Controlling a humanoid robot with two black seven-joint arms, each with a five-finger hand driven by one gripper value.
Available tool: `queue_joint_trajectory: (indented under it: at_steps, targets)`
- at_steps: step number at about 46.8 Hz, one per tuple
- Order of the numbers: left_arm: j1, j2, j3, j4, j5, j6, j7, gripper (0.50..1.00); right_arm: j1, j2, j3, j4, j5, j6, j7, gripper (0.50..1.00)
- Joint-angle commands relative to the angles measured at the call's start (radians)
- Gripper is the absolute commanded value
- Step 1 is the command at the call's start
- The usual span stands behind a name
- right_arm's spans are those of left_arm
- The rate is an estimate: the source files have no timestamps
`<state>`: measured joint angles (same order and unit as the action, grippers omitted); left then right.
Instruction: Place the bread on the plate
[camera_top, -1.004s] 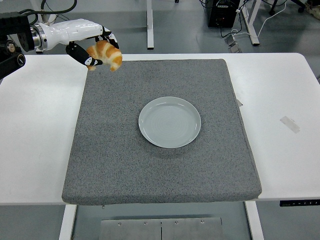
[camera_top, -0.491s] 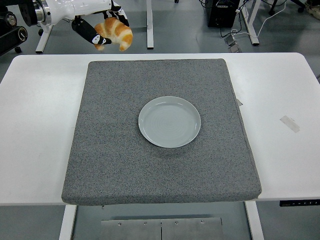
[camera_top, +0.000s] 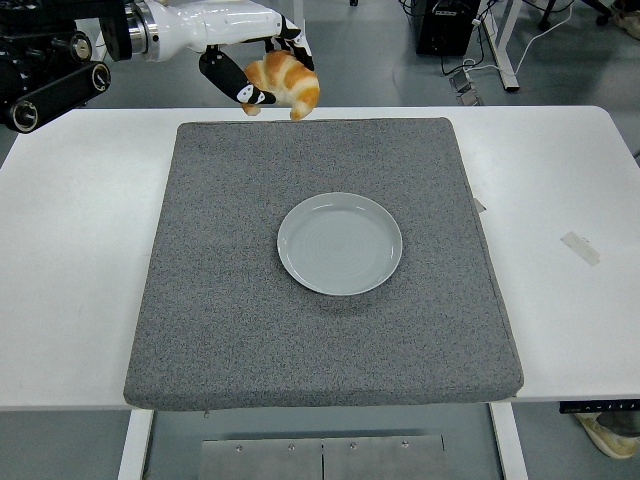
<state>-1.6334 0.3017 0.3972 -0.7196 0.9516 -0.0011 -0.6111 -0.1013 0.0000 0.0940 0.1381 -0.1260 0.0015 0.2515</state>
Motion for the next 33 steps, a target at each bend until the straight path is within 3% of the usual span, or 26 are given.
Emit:
queue_joint_trajectory:
  at_steps: [1, 33]
  targets:
    - [0.003, -0.026, 0.0, 0.002, 0.0, 0.009, 0.0, 0.624, 0.0, 0.0, 0.0, 0.0, 0.0, 0.0, 0.0, 1.0]
    - [0.027, -0.182, 0.009, -0.003, 0.015, 0.032, 0.0, 0.631, 0.0, 0.0, 0.0, 0.0, 0.0, 0.0, 0.0, 1.0]
